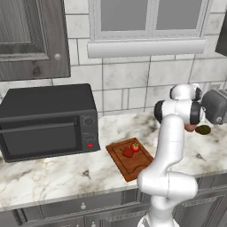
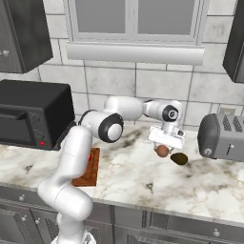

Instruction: Place the avocado, onion, tomato, and bell pepper on the cutting board.

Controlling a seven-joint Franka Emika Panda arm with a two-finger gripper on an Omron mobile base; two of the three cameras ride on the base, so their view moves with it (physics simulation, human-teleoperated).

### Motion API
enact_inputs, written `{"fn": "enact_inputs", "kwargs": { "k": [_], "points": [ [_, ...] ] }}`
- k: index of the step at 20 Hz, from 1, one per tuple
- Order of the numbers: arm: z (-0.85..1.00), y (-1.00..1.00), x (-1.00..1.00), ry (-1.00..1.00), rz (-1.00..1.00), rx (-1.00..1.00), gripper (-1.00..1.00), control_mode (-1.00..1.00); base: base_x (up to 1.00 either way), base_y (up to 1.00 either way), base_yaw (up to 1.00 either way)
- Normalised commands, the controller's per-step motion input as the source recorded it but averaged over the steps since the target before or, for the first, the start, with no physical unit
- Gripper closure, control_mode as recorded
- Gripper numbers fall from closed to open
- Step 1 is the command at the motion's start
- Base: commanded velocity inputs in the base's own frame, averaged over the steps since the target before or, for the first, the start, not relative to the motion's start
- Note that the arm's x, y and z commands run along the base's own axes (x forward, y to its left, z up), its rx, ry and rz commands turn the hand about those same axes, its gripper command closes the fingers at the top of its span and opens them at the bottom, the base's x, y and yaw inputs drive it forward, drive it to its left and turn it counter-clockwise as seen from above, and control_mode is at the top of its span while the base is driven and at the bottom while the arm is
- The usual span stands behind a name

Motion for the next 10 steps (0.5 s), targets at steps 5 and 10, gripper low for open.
{"fn": "enact_inputs", "kwargs": {
  "k": [5,10],
  "points": [
    [0.52,0.45,-0.65,0.0,0.0,0.04,1.0,-1.0,0.0,0.0,0.0],
    [0.42,0.91,-0.66,0.0,0.02,0.0,1.0,-1.0,0.0,0.0,0.0]
  ]
}}
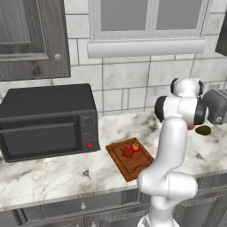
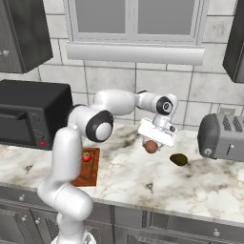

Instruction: Place the avocado, onion, tomato, and bell pepper on the cutting board.

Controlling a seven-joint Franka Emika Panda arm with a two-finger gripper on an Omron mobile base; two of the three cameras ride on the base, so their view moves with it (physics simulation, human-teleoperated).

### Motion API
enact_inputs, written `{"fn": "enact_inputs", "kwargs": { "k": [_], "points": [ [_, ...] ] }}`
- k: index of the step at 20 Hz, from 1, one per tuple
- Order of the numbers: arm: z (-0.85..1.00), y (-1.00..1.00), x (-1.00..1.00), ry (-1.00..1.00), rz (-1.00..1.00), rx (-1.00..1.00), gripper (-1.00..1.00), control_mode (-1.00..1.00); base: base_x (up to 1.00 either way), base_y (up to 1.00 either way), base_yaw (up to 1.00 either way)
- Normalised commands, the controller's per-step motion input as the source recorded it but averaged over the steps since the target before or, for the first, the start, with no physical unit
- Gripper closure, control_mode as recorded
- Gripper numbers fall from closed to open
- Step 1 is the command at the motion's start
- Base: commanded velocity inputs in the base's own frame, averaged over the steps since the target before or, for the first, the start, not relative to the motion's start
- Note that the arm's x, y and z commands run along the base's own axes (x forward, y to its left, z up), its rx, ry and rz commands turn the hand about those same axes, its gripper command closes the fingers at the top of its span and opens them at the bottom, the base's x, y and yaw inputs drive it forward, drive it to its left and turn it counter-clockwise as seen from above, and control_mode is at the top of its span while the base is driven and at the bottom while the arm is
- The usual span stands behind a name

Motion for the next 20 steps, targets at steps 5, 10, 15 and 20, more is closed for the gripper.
{"fn": "enact_inputs", "kwargs": {
  "k": [5,10,15,20],
  "points": [
    [0.12,1.0,-0.83,-0.13,0.09,-0.01,1.0,-1.0,0.0,0.0,0.0],
    [0.5,0.82,-0.83,-0.22,0.12,-0.05,1.0,-1.0,0.0,0.0,0.0],
    [1.0,0.45,-0.7,-0.28,0.12,-0.08,1.0,-1.0,0.0,0.0,0.0],
    [0.77,0.65,-0.64,-0.22,0.11,-0.07,1.0,-1.0,0.0,0.0,0.0]
  ]
}}
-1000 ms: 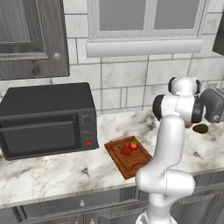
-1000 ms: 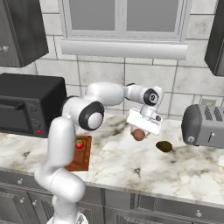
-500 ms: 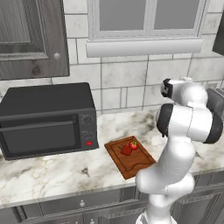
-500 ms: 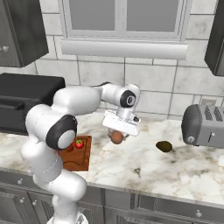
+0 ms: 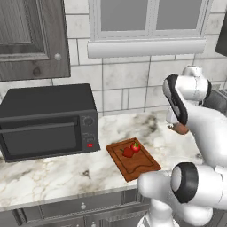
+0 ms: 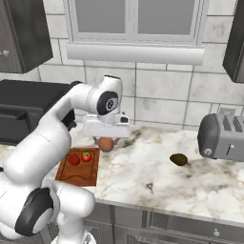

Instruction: Place the avocado, onion, tomato, and bell pepper on the cutting board.

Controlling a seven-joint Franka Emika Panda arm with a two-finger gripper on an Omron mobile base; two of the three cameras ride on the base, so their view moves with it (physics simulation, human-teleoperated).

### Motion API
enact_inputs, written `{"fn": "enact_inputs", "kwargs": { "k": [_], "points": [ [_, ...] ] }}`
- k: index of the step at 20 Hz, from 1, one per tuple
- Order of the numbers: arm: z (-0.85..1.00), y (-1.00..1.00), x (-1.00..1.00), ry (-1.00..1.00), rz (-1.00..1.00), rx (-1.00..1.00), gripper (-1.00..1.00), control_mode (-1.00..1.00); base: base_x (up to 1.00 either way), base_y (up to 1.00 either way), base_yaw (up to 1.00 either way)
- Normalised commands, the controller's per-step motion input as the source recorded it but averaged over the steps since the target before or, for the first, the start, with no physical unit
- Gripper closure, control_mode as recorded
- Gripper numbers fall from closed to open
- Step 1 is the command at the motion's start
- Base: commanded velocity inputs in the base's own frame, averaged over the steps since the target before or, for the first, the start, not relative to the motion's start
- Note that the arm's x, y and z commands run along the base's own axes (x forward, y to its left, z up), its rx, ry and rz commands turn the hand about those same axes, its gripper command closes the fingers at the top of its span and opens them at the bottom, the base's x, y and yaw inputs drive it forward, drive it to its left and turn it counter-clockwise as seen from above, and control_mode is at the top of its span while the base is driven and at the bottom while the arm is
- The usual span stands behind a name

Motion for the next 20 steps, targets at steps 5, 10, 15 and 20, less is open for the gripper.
{"fn": "enact_inputs", "kwargs": {
  "k": [5,10,15,20],
  "points": [
    [0.3,0.85,-0.41,-0.21,0.05,0.0,1.0,-1.0,0.0,0.0,0.0],
    [0.17,0.77,-0.22,-0.21,0.03,0.0,1.0,-1.0,0.0,0.0,0.0],
    [0.0,0.61,-0.05,-0.23,0.05,0.0,1.0,-1.0,0.0,0.0,0.0],
    [-0.11,0.43,0.0,-0.2,0.05,0.0,1.0,-1.0,0.0,0.0,0.0]
  ]
}}
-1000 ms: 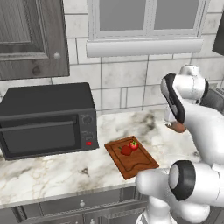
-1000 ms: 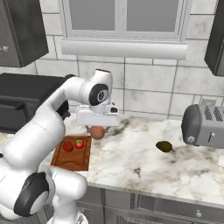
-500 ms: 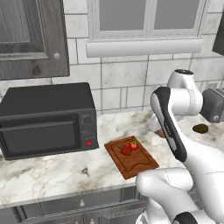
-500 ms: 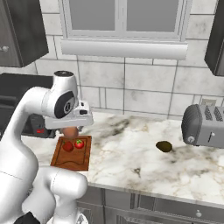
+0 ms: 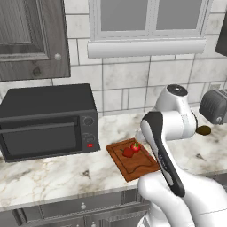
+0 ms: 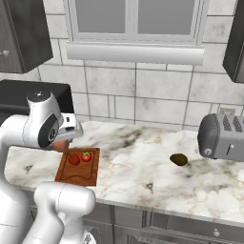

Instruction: Place the avocado, onion, tomato, and bell pepper on the cutting board.

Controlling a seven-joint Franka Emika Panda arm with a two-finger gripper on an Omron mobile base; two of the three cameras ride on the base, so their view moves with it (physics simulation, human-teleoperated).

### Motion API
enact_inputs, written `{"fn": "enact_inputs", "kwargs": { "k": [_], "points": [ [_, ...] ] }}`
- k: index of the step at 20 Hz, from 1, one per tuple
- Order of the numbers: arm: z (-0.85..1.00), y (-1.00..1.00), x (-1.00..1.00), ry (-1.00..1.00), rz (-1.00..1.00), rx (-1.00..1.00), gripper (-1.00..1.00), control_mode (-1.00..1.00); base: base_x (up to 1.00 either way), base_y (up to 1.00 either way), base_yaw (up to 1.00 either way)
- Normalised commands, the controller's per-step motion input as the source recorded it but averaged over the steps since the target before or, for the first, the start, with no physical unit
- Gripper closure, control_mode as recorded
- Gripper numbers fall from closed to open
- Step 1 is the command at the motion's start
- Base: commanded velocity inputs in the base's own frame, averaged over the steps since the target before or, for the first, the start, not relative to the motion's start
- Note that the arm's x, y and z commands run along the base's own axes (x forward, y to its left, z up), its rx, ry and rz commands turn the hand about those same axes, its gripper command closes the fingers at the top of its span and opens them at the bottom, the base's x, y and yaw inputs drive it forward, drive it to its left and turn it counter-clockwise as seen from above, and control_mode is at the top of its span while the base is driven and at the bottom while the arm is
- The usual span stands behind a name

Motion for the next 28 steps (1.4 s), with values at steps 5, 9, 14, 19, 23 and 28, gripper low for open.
{"fn": "enact_inputs", "kwargs": {
  "k": [5,9,14,19,23,28],
  "points": [
    [-0.16,0.21,-0.13,-0.1,0.01,0.0,1.0,-1.0,0.0,0.0,0.0],
    [-0.12,0.04,-0.38,-0.01,0.0,0.0,1.0,-1.0,0.0,0.0,0.0],
    [-0.21,0.0,-0.4,0.0,0.0,0.0,1.0,-1.0,0.0,0.0,0.0],
    [-0.27,0.0,-0.18,0.0,0.0,0.0,1.0,-1.0,0.0,0.0,0.0],
    [-0.31,0.01,-0.01,-0.01,0.0,0.0,1.0,-1.0,0.0,0.0,0.0],
    [-0.42,0.0,0.0,0.0,0.0,0.0,1.0,-1.0,0.0,0.0,0.0]
  ]
}}
